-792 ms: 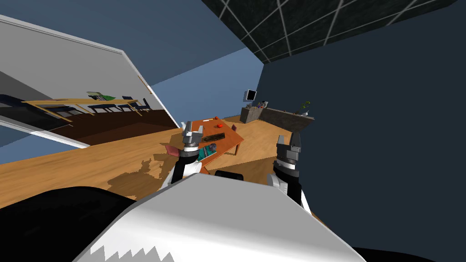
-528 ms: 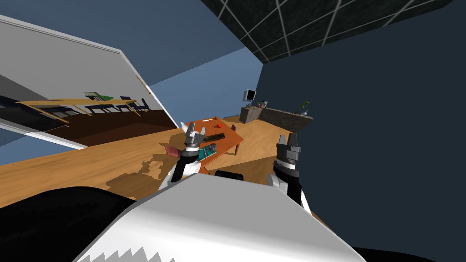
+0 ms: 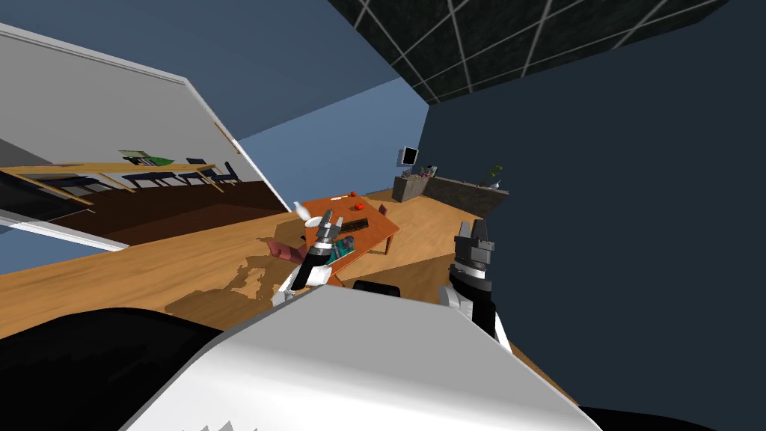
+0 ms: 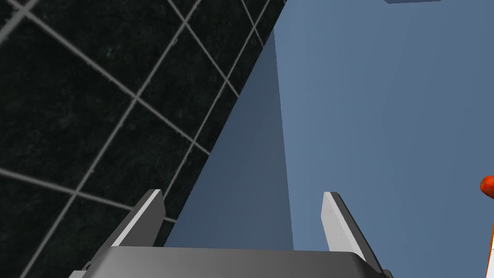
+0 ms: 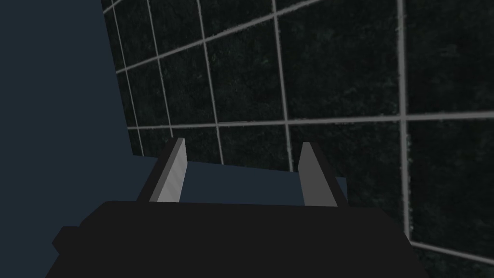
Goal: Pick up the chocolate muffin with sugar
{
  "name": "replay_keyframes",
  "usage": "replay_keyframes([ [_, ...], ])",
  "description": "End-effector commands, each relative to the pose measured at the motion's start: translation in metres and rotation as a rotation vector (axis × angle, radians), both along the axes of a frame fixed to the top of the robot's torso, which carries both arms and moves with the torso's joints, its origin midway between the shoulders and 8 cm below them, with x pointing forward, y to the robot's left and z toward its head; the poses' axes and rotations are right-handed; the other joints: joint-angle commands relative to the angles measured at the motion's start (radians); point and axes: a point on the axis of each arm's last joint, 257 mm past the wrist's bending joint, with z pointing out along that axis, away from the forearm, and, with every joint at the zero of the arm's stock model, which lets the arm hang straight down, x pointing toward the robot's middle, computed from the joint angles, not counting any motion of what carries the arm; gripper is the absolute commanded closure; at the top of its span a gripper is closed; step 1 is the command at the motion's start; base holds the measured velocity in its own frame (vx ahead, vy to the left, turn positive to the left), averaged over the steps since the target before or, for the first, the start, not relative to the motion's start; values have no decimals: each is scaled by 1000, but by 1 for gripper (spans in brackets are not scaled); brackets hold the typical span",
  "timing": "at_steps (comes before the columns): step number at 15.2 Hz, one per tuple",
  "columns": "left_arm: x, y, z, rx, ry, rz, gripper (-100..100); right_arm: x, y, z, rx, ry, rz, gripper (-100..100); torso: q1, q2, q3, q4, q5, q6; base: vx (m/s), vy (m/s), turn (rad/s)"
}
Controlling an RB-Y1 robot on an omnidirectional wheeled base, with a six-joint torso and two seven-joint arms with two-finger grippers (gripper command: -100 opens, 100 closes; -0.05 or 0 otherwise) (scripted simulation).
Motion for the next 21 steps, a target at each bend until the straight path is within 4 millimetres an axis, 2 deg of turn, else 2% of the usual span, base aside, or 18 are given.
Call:
replay_keyframes([
  [1, 8, 5, -21, 2, 49, 3, -100, 0, 0, 0, 0, 0, 0, 0, 0, 0, 0, 0, 0, 0, -12, 5, -51],
  [12, 38, 28, -111, -5, 240, 29, -100, 0, 0, 0, 0, 0, 0, 0, 0, 0, 0, 0, 0, 0, -12, 7, -45],
  [18, 47, 41, -167, -19, 356, 52, -100, 0, 0, 0, 0, 0, 0, 0, 0, 0, 0, 0, 0, 0, -12, 8, -46],
  [21, 49, 46, -187, -25, 397, 61, -100, 0, 0, 0, 0, 0, 0, 0, 0, 0, 0, 0, 0, 0, -11, 9, -36],
])
